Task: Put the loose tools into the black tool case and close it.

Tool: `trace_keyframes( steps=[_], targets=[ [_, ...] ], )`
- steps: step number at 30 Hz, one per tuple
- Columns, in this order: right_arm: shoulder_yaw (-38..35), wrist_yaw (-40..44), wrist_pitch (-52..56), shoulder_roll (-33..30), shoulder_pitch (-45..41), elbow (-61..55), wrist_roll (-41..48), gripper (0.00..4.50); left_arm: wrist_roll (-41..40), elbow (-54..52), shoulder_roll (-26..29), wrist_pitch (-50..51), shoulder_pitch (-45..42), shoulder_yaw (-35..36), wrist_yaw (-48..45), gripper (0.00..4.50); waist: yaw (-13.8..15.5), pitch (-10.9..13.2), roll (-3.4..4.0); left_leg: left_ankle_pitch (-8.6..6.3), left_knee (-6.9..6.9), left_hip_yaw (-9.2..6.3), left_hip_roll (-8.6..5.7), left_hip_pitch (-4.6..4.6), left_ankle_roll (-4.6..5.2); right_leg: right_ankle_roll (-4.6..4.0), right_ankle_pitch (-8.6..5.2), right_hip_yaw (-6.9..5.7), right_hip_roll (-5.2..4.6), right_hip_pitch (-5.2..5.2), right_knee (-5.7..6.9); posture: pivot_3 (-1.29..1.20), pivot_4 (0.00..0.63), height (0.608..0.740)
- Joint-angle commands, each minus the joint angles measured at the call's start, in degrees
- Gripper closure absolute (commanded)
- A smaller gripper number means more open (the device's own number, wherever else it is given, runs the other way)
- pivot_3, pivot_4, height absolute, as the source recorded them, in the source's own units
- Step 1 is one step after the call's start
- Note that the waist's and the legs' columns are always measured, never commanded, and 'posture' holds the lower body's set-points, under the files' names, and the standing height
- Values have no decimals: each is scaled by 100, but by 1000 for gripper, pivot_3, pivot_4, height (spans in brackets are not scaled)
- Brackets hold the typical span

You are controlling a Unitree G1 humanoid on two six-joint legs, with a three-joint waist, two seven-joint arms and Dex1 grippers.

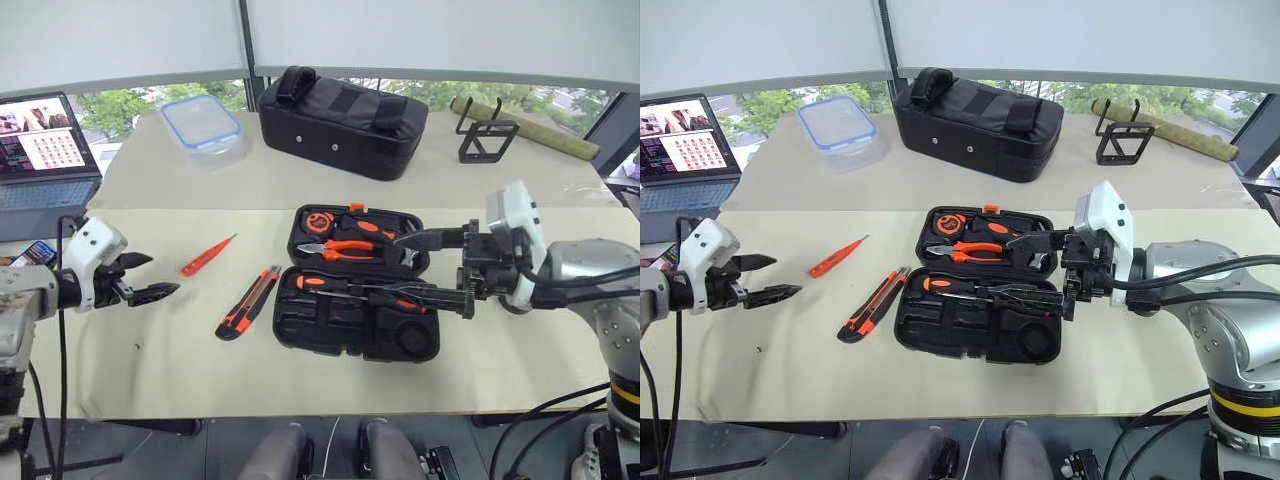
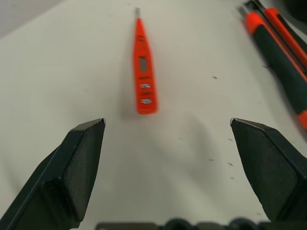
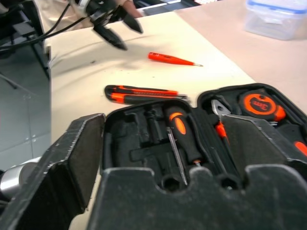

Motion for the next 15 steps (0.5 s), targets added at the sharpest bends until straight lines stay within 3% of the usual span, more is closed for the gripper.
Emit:
trace_keyframes(
  steps=[1, 9, 12, 15],
  targets=[
    [-155, -296, -51, -9, 11, -260, 142, 68, 603, 963, -240, -222, -1140, -770, 16, 0, 22, -1, -3, 1, 0, 1, -1, 0, 1, 0, 0, -1, 0, 1, 2, 0, 150, 722],
    [-188, -686, -129, -11, 258, -510, 254, 68, 1766, 3210, -1005, -594, -2920, -2045, -57, 0, -75, 1, -13, 24, 10, 3, -1, -22, 42, 3, 2, -4, -9, -14, 14, 0, 150, 722],
    [-241, -792, -135, -29, 347, -567, 287, 0, 1984, 3717, -1097, -882, -3137, -2135, 79, 673, -139, 1, -14, 24, 10, 3, 0, -24, 43, 2, 2, -3, -9, -18, 16, 0, 150, 722],
    [-358, -849, -150, -77, 502, -628, 313, 0, 1995, 3931, -1145, -1121, -3227, -2106, -118, 1871, -151, 1, -14, 24, 10, 2, 2, -21, 43, 3, 2, -3, -9, -17, 14, 0, 150, 722]
  ],
)
